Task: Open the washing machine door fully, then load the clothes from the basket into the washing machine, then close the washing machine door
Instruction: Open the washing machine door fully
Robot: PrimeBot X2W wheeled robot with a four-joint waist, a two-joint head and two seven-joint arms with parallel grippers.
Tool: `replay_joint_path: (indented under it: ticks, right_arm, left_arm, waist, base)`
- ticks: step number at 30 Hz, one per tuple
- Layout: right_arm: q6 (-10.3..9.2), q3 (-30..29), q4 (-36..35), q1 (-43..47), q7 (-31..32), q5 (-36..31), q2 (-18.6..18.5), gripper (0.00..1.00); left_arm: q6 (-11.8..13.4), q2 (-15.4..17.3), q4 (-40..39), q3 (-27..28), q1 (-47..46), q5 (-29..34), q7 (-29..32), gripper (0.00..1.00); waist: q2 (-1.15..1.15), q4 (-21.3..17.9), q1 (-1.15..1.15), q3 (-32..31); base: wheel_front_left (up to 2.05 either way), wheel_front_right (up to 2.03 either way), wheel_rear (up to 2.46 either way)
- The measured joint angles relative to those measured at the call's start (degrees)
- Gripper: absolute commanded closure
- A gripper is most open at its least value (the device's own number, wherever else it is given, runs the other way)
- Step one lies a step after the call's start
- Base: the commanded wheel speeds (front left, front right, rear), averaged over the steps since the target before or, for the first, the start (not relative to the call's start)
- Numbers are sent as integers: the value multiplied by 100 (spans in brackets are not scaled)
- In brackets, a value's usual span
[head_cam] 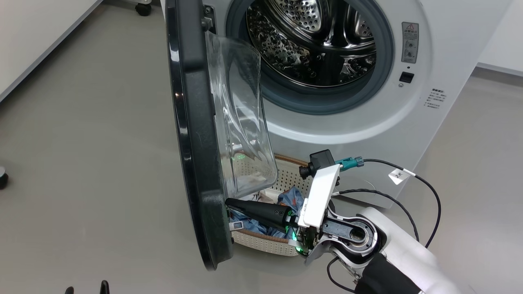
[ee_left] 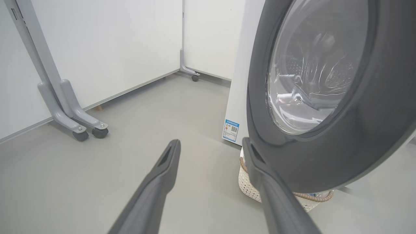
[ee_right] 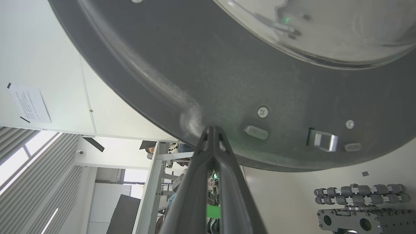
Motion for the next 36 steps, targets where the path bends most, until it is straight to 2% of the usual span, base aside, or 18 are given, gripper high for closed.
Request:
replay_joint_path:
  ticks: [7, 8, 9, 10, 15, 23, 29, 36]
  right_arm:
    - [0, -68, -102, -5, -305, -126, 21, 100]
    - [0, -111, -110, -6, -357, -223, 20, 66]
    - [0, -172, -118, -8, -441, -361, 21, 25]
    - [0, -230, -132, -22, -541, -557, 20, 0]
    - [0, -402, -410, -138, -1082, -1510, -138, 0]
    - [1, -449, -670, -184, -2339, -3189, -1166, 0]
    - [1, -514, -666, 229, -3352, -4062, -1755, 0]
    - [-10, -599, -499, 537, -4501, -5399, -2426, 0]
  left_arm:
    - [35, 2, -238, 219, 138, -74, 0, 0]
    - [49, 1, -288, 263, 154, -86, 0, 0]
    - [59, 2, -334, 315, 173, -87, 0, 0]
    - [65, 2, -361, 359, 205, -88, 0, 0]
    - [107, 3, -543, 524, 344, -142, 0, 0]
    - [220, 2, -724, 703, 471, -191, 0, 0]
    - [290, 2, -844, 777, 600, -190, 0, 0]
    - [348, 1, -923, 847, 697, -189, 0, 0]
  waist:
    - [0, -197, 0, -94]
    - [0, -229, 0, -106]
    - [0, -263, 0, -118]
    - [0, -300, 0, -129]
    - [0, -520, 0, -160]
    - [0, -937, 0, -169]
    - [0, -1254, 0, -170]
    - [0, -1634, 0, -149]
  base:
    - [0, 0, 0]
    - [0, 0, 0]
    - [0, 0, 0]
    - [0, 0, 0]
    - [0, 0, 0]
    - [0, 0, 0]
    - [0, 0, 0]
    - [0, 0, 0]
